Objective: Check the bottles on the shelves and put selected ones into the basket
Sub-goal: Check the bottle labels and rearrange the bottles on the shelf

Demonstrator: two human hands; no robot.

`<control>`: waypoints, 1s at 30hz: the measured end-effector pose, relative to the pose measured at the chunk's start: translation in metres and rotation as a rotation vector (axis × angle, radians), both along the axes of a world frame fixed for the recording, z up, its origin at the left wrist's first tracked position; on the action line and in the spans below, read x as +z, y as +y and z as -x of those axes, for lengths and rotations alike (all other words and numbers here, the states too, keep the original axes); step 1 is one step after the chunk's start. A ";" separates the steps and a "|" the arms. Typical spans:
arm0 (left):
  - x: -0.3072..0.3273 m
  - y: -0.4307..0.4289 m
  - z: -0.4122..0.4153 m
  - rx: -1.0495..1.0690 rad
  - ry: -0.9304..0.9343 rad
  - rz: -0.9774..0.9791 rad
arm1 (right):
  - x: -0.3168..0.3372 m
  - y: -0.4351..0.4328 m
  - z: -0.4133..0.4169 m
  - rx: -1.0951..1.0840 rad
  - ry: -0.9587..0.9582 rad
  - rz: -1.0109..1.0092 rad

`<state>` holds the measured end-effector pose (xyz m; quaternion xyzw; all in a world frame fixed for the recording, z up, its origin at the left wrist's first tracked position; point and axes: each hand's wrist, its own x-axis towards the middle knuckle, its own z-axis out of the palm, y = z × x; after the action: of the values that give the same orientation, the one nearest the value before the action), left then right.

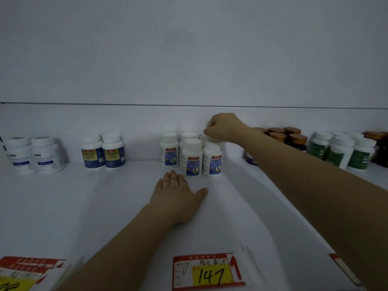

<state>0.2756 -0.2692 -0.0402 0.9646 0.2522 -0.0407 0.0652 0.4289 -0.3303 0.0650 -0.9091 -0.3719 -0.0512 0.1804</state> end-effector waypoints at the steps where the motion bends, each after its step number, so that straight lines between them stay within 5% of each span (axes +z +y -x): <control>1: 0.000 0.001 -0.001 0.000 0.010 -0.002 | 0.002 -0.005 0.000 0.006 -0.011 0.012; 10: 0.038 -0.043 -0.011 0.037 0.170 -0.030 | 0.035 -0.077 -0.018 0.037 -0.091 0.037; 22: 0.050 -0.170 -0.091 0.084 -0.146 0.057 | 0.049 -0.176 -0.073 0.166 -0.094 0.119; 30: 0.012 -0.175 -0.103 0.115 -0.086 -0.018 | 0.025 -0.177 -0.083 0.216 -0.122 0.154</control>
<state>0.3783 -0.4443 -0.0285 0.9499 0.3047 0.0070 0.0696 0.5118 -0.5071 0.0899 -0.8701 -0.4808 -0.0581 0.0918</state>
